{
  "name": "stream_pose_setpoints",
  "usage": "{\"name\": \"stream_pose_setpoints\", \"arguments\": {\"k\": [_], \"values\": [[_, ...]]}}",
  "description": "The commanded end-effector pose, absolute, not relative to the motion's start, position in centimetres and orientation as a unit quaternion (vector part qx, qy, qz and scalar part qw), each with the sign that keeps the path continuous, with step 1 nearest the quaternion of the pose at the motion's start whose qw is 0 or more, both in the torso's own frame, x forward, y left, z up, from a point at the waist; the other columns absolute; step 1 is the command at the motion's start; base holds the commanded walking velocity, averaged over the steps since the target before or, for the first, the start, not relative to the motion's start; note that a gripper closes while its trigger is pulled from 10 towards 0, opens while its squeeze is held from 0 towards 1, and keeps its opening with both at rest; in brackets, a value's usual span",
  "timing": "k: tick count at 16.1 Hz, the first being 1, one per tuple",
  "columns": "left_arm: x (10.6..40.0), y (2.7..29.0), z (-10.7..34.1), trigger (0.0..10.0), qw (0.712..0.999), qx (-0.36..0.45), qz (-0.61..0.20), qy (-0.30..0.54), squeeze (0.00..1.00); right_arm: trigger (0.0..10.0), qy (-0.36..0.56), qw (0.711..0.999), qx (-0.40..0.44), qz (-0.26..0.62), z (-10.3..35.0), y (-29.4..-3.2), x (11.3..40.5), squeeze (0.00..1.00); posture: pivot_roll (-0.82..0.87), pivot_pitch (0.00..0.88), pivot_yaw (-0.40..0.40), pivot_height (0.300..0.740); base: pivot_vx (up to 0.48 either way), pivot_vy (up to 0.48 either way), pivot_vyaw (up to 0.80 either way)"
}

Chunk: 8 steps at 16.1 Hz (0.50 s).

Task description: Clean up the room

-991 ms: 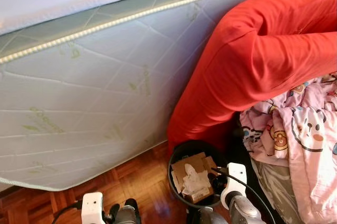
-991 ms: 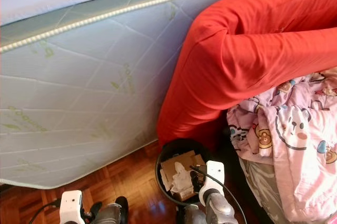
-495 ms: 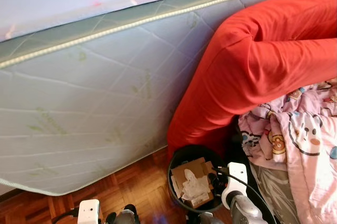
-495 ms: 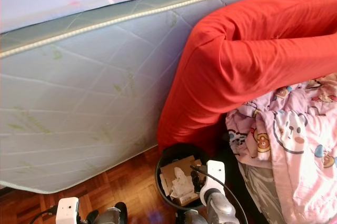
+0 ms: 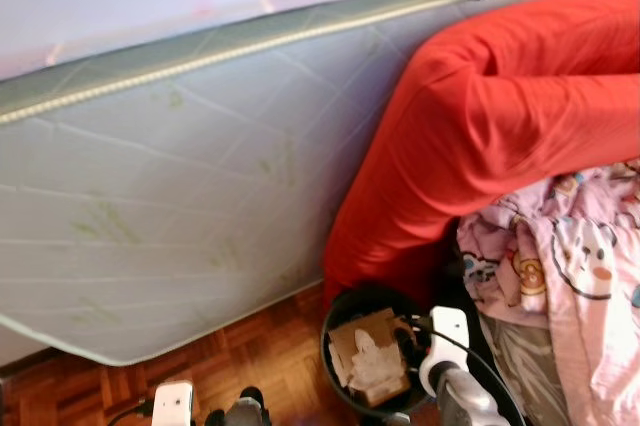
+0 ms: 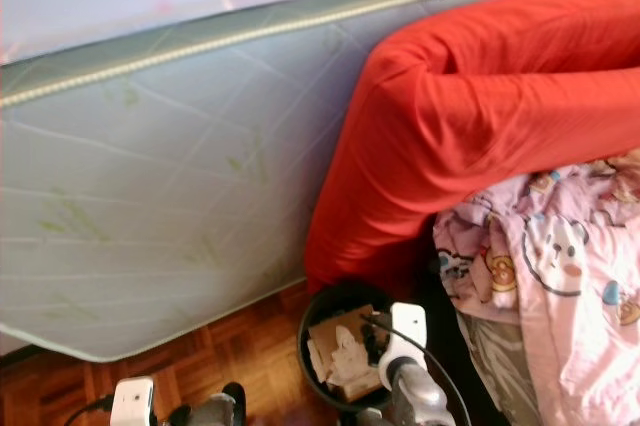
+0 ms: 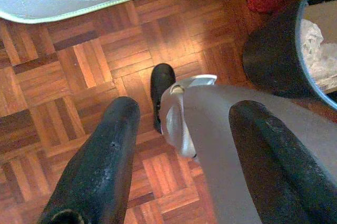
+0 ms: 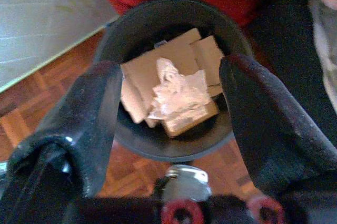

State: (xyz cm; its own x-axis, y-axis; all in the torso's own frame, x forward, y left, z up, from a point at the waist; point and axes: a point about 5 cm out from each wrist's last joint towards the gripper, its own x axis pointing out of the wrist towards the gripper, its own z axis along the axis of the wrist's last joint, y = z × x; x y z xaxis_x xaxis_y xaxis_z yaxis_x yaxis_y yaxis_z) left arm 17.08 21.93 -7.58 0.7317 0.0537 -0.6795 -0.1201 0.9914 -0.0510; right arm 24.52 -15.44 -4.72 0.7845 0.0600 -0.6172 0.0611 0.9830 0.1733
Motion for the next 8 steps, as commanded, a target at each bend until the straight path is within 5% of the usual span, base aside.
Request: {"name": "stream_pose_setpoints", "arguments": {"k": [1,8], "values": [[16.11,21.94,-8.05,10.0,0.923,-0.041,0.044,0.380,0.00,10.0,0.350,0.932,0.097,-0.003,-5.46,-15.39,23.54,0.00,0.12,0.210,-0.054,0.740,0.000,0.000,0.00],[16.50,21.81,-7.90,10.0,0.925,-0.043,0.044,0.374,0.00,10.0,0.354,0.930,0.097,-0.002,-5.56,-15.60,23.41,0.00,0.12,0.219,-0.061,0.740,-0.072,0.000,0.00]]}}
